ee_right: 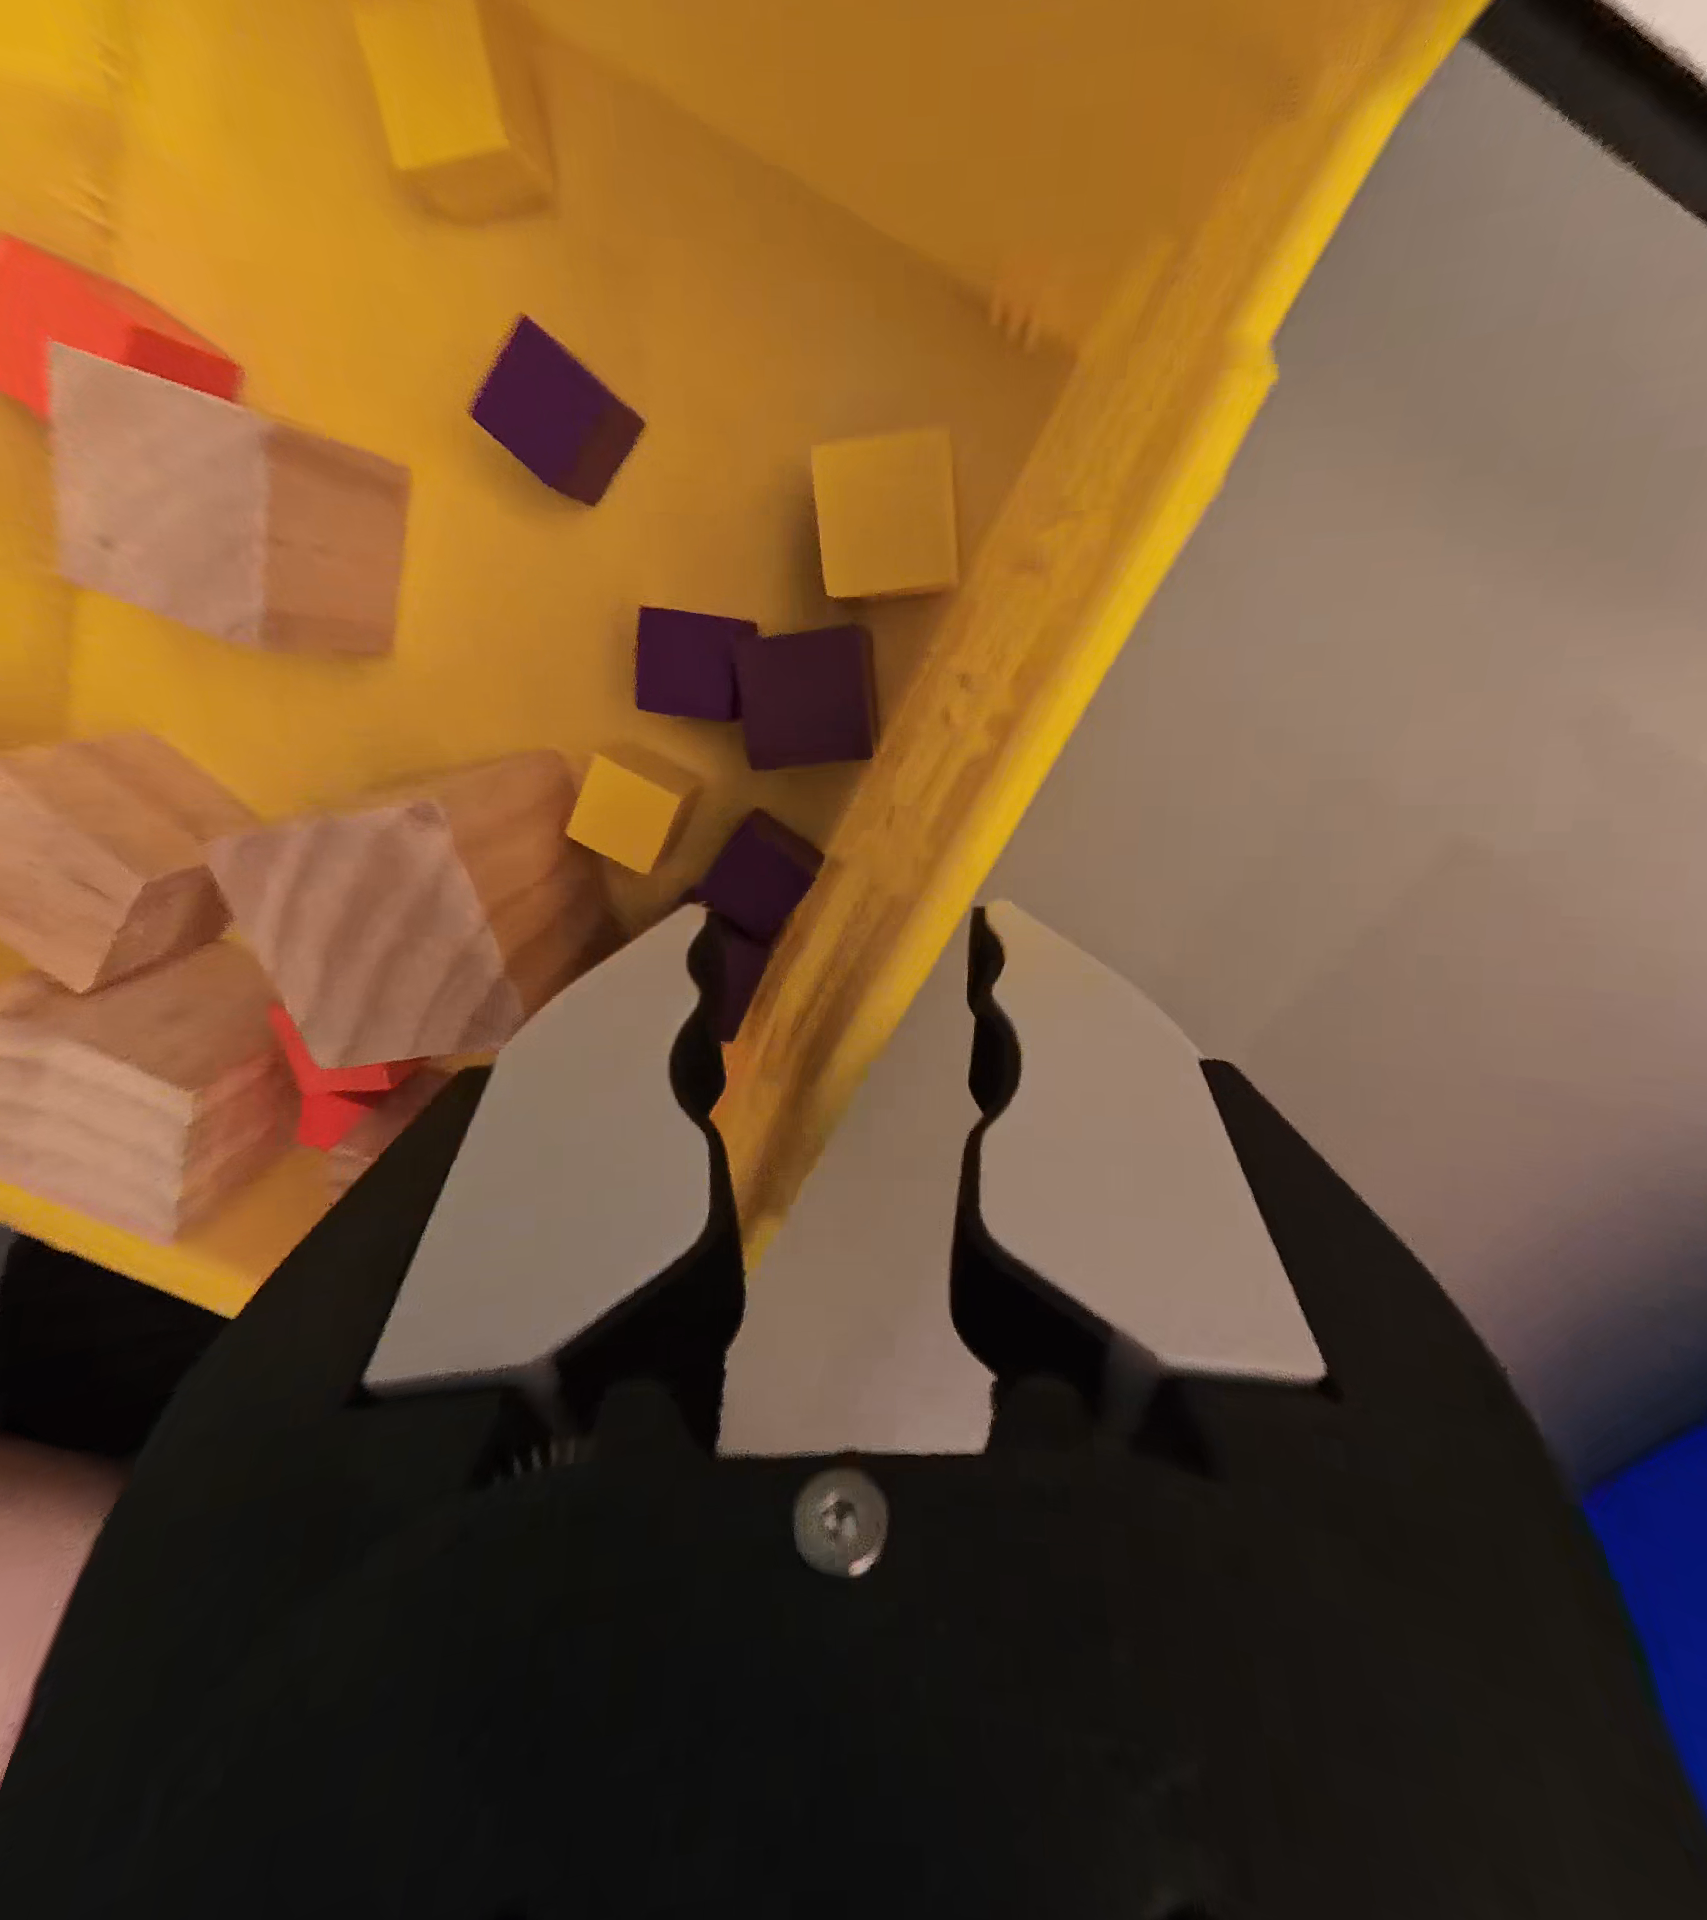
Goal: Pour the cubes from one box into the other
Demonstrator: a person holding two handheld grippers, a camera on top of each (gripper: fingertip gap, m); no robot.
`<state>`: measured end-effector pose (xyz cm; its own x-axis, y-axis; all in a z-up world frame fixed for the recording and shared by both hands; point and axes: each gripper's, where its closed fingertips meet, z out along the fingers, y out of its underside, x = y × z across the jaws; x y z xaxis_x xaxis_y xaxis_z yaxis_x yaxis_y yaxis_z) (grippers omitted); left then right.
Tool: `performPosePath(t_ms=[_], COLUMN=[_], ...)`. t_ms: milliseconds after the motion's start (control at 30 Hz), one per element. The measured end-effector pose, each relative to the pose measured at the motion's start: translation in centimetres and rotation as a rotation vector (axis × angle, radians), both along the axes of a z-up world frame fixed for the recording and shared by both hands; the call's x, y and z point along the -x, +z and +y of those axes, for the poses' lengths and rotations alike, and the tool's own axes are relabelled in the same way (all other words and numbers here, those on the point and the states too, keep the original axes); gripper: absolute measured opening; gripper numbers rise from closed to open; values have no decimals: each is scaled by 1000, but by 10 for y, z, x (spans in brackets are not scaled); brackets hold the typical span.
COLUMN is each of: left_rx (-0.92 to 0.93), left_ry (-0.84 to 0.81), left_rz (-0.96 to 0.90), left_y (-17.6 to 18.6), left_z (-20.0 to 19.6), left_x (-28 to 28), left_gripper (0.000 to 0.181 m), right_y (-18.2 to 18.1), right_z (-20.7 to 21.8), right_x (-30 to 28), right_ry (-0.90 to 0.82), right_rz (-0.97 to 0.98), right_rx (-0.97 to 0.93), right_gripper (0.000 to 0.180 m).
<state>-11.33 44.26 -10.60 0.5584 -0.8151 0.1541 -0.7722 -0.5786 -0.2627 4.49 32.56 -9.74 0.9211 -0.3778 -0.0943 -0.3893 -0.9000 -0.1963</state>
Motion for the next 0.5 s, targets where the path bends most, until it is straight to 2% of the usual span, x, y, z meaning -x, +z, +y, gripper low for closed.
performPosePath(t_ms=[100, 133, 300, 367, 500], left_rx=[34, 34, 39, 88, 55], left_ry=[-4, -8, -33, -62, -115], left_rz=[3, 0, 35, 65, 117], left_y=[-5, -5, -8, -15, -19], left_z=[-2, -2, -5, -12, -12], left_x=[1, 1, 2, 4, 7], left_gripper=[9, 9, 11, 13, 7], right_y=[-16, -19, -20, -21, -22], right_z=[-7, -7, -3, -3, -3], right_x=[4, 8, 11, 11, 10], right_ry=[-12, -23, -76, -93, -83], right_rz=[0, 23, 114, 155, 128], right_rx=[108, 119, 81, 63, 85], right_gripper=[39, 32, 12, 11, 9])
